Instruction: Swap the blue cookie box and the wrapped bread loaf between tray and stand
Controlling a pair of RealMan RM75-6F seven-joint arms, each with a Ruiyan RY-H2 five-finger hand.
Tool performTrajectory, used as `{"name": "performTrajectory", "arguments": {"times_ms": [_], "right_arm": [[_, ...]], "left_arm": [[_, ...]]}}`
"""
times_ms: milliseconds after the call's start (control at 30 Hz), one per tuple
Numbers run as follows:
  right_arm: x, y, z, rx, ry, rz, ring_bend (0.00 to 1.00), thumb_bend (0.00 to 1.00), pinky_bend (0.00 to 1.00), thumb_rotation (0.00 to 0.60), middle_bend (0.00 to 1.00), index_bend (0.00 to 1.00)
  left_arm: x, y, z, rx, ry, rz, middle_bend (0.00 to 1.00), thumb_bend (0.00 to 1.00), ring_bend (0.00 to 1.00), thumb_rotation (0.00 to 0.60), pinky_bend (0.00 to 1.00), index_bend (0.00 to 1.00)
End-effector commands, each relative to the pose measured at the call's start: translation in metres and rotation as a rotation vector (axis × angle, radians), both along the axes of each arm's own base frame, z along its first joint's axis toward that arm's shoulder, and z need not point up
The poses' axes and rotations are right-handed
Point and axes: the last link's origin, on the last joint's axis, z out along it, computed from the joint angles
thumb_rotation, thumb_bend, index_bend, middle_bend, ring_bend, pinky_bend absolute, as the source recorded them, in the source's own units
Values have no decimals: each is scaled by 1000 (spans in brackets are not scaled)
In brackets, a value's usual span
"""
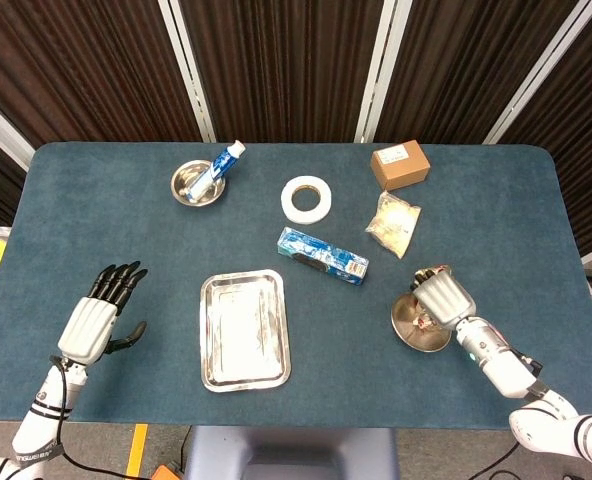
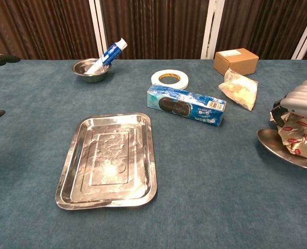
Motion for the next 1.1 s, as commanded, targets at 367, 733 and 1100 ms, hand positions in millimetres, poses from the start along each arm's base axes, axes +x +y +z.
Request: {"name": "performTrajectory", "arguments": {"times_ms": [367, 733, 1100], "right_arm": [[35, 5, 42, -109, -143, 104, 674, 212, 875, 600, 718, 903], [100, 95, -12, 270, -265, 249, 674, 211, 875, 600, 718, 893], [103, 117, -42, 388, -315, 186, 251, 210, 451, 600, 283, 128]], "left_arm": [[-2, -3, 6, 21, -15, 8, 0, 364, 0, 600, 0, 0], [-6, -12, 15, 39, -20, 4, 0, 360, 0, 600, 0, 0], [-17, -13, 21, 40, -21, 32, 0, 362, 0, 600, 0, 0]]}}
